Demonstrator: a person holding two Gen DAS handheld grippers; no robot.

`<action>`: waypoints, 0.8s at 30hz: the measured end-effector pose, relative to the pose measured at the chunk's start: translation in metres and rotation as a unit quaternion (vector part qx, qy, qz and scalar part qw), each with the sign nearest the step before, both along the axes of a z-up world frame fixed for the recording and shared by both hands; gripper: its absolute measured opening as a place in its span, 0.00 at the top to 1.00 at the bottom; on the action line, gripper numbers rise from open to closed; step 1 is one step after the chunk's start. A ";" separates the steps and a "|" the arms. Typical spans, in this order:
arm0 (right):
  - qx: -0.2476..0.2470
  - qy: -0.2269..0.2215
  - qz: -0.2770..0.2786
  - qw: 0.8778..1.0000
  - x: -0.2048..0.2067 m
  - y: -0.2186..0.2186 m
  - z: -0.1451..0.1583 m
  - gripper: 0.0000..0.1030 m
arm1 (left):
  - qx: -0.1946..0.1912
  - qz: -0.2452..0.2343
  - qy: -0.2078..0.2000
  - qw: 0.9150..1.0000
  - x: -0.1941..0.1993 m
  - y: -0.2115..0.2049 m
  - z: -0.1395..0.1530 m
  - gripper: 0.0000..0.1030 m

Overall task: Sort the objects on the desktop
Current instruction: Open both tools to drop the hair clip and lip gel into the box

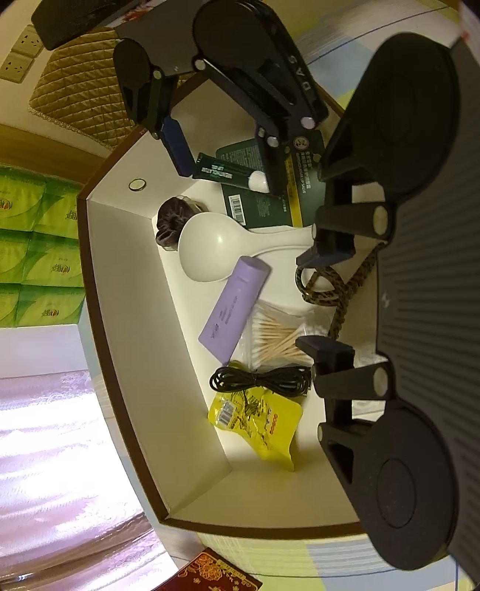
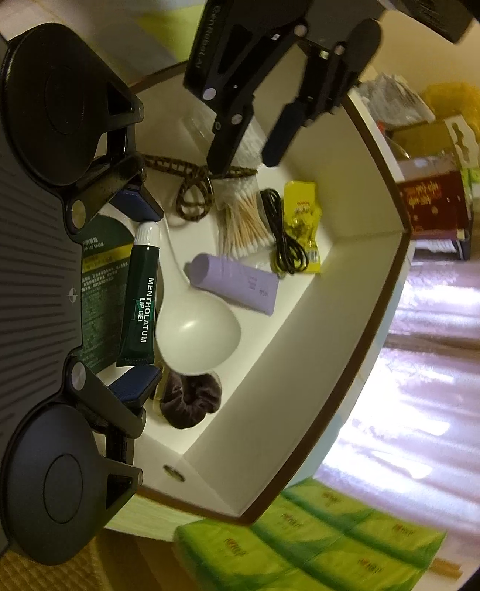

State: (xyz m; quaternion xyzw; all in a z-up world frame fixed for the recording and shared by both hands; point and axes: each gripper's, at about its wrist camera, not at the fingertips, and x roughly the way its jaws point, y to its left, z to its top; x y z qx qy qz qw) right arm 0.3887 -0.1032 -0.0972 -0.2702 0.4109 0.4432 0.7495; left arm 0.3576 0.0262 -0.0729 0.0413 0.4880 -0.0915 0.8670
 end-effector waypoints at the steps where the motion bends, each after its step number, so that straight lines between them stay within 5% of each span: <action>1: -0.001 -0.004 0.004 1.000 -0.002 0.001 0.000 0.21 | -0.001 0.001 -0.001 1.000 -0.001 0.001 0.001 0.55; 14: 0.038 -0.015 -0.015 0.999 -0.016 -0.012 0.018 0.03 | -0.009 0.033 -0.020 0.999 -0.017 0.008 0.020 0.27; 24: 0.075 -0.010 -0.082 0.994 -0.038 -0.037 0.038 0.02 | -0.013 0.072 -0.047 0.996 -0.037 0.011 0.041 0.12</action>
